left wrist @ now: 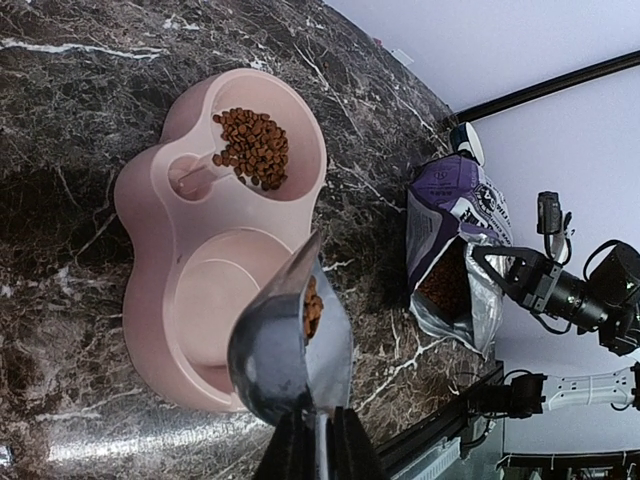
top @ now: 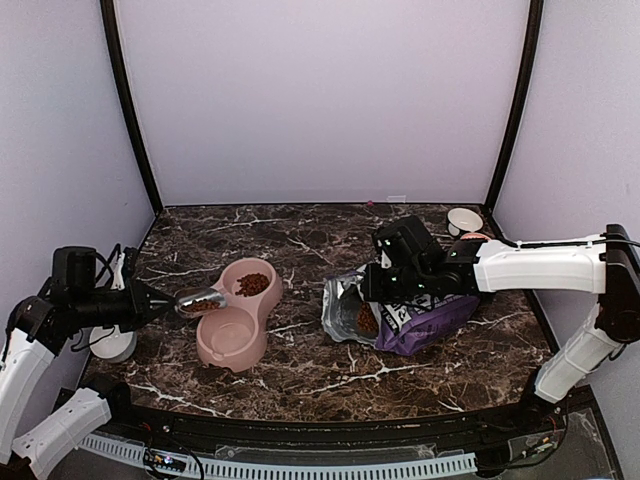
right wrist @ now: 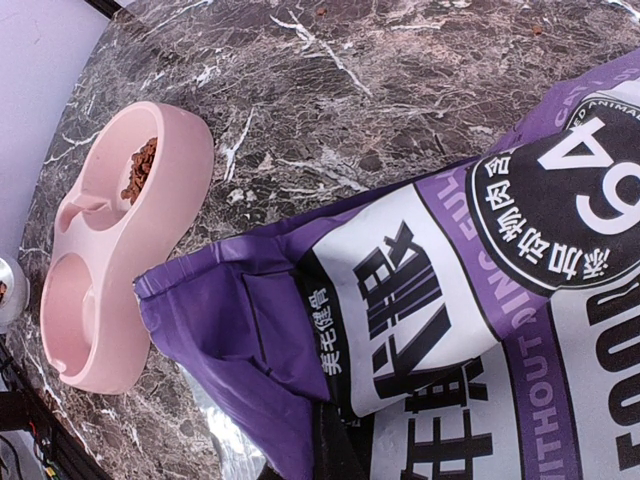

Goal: Serve the pet food
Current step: Place the pet food in the pet food bowl.

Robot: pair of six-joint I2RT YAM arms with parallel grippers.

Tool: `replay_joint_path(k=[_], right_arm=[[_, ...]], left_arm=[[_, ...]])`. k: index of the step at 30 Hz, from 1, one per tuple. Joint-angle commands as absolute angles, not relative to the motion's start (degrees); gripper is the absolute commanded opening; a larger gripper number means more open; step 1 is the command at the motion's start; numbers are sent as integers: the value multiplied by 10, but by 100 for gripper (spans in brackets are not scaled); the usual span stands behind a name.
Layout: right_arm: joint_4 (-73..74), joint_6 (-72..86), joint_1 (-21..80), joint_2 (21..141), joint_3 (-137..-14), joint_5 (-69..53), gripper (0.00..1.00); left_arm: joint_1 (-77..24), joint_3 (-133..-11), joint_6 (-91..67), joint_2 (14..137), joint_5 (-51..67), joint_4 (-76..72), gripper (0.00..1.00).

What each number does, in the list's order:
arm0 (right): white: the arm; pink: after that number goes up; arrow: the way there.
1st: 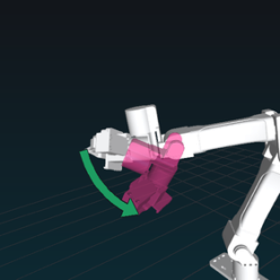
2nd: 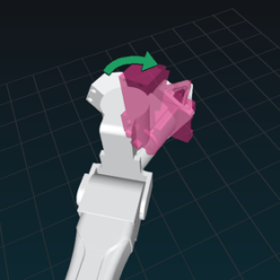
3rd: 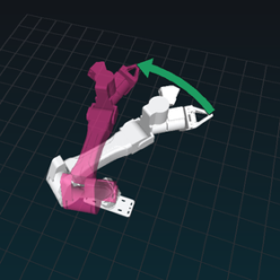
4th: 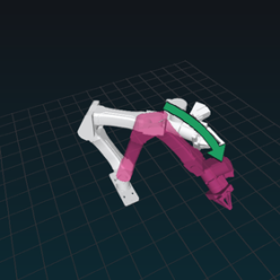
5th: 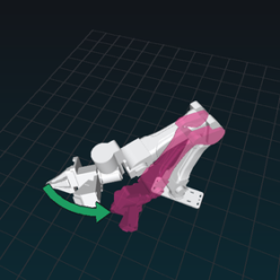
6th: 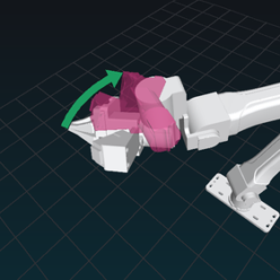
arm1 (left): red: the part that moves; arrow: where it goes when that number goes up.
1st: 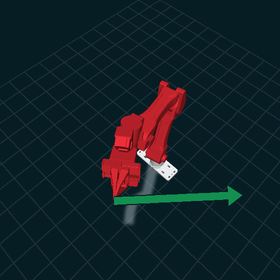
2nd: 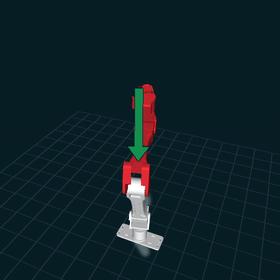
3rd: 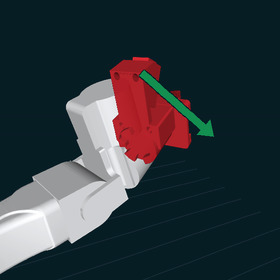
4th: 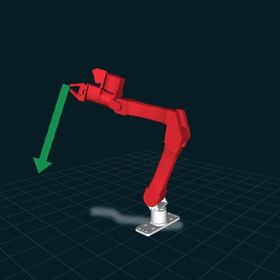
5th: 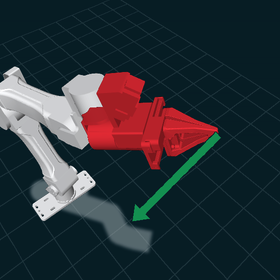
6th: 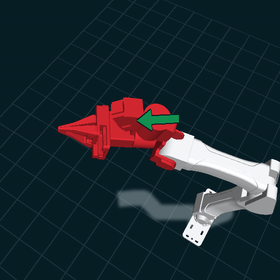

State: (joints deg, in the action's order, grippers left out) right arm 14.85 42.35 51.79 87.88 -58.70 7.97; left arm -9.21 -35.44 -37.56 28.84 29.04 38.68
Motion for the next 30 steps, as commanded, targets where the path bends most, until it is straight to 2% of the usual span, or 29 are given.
replay_joint_path(k=[1, 30], right_arm=[[152, 427, 502, 882, -578, 107, 0], [146, 419, 502, 897, -592, 98, 0]], left_arm=[[-89, -367, -353, 293, 286, 404, 0], [-90, -372, -324, 329, 276, 432, 0]])
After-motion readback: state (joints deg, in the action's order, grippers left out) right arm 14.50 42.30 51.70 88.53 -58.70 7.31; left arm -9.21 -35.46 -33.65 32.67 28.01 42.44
